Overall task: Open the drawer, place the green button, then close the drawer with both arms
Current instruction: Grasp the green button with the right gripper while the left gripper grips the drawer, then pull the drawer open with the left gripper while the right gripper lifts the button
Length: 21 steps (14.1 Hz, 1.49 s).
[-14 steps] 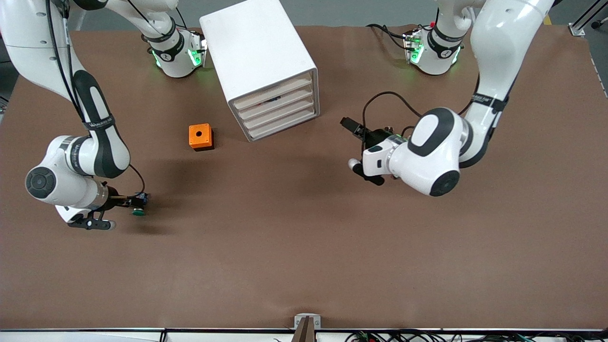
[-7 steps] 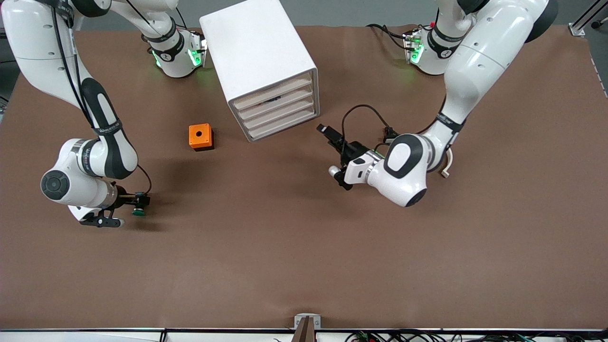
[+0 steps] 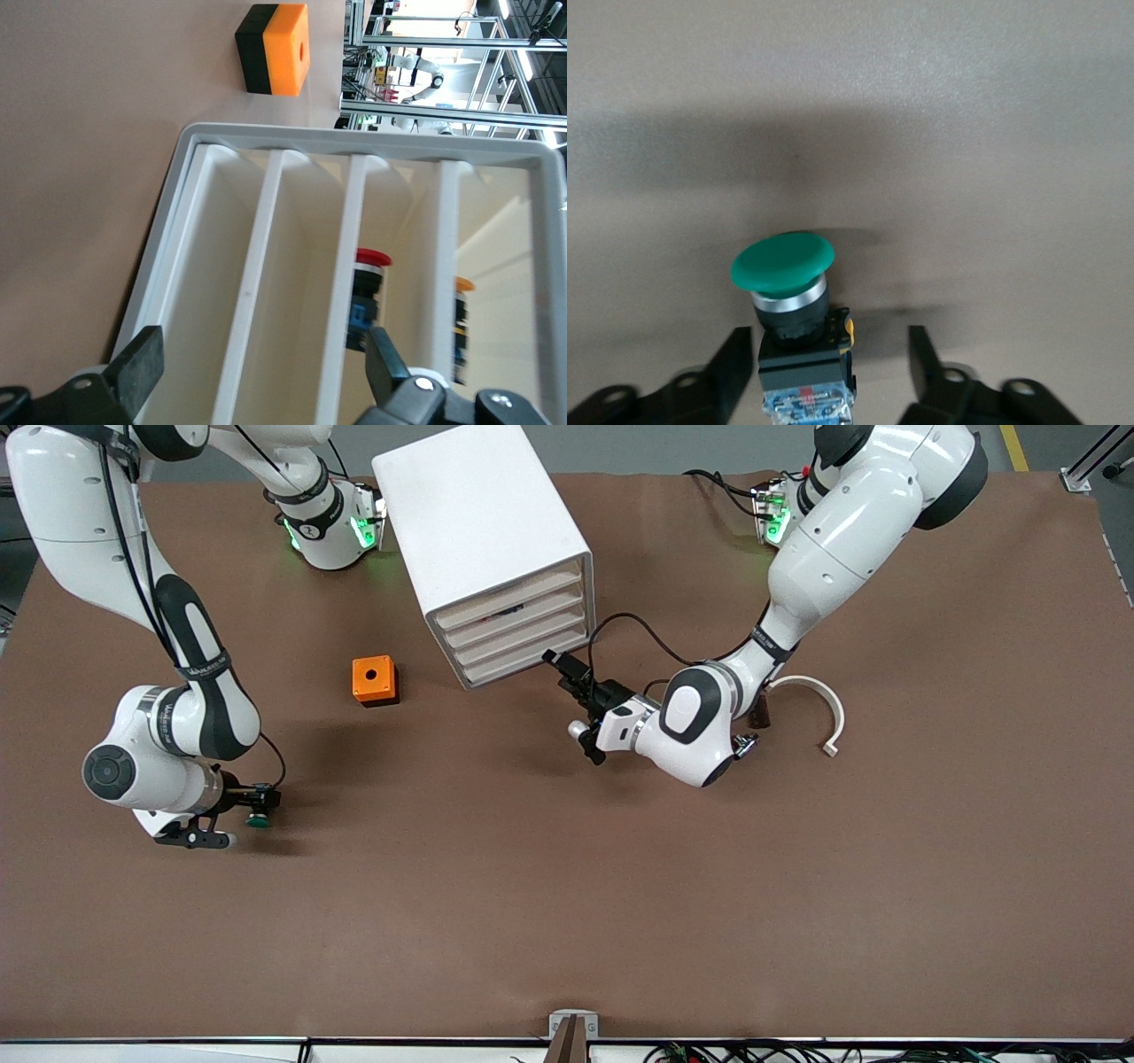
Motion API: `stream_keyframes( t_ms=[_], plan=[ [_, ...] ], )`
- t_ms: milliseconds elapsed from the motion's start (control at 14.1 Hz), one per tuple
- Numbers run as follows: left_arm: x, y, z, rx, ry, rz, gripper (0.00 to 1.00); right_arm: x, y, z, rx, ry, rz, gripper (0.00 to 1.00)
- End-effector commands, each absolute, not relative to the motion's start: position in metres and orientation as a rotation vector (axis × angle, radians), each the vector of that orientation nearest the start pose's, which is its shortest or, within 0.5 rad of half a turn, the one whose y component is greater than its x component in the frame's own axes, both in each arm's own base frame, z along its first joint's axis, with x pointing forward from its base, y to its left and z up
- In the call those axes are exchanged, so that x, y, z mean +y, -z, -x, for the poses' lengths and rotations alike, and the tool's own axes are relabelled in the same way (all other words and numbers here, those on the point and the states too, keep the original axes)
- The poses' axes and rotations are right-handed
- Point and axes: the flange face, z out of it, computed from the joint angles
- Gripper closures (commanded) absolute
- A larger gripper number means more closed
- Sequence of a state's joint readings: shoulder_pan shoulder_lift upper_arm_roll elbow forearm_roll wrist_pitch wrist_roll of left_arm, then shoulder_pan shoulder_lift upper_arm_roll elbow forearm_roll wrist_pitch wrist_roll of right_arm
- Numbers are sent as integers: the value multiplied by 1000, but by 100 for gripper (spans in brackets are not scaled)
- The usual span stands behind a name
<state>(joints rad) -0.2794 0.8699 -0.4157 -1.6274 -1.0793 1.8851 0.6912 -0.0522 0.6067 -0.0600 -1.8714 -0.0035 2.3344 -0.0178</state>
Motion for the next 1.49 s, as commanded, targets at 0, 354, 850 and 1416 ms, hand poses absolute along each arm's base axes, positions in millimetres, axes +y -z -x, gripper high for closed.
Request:
stream_keyframes(
  t_ms=[0,354,850,1416],
  plan=[
    [-463,-147,-471,-556,530,-1752,0,-65,-175,-615,135,-230,3155,55],
    [-481,-139,-454,-607,482,-1730,37,-65,-177,-616,125,-227,3155,80],
    [-510,-125,-418,-614,490,-1700,42,-62,-195,-623,96,-208,3159,79],
    [-522,-121,-406,-627,463,-1684,88,-58,-295,-644,85,-104,3168,78]
  ],
)
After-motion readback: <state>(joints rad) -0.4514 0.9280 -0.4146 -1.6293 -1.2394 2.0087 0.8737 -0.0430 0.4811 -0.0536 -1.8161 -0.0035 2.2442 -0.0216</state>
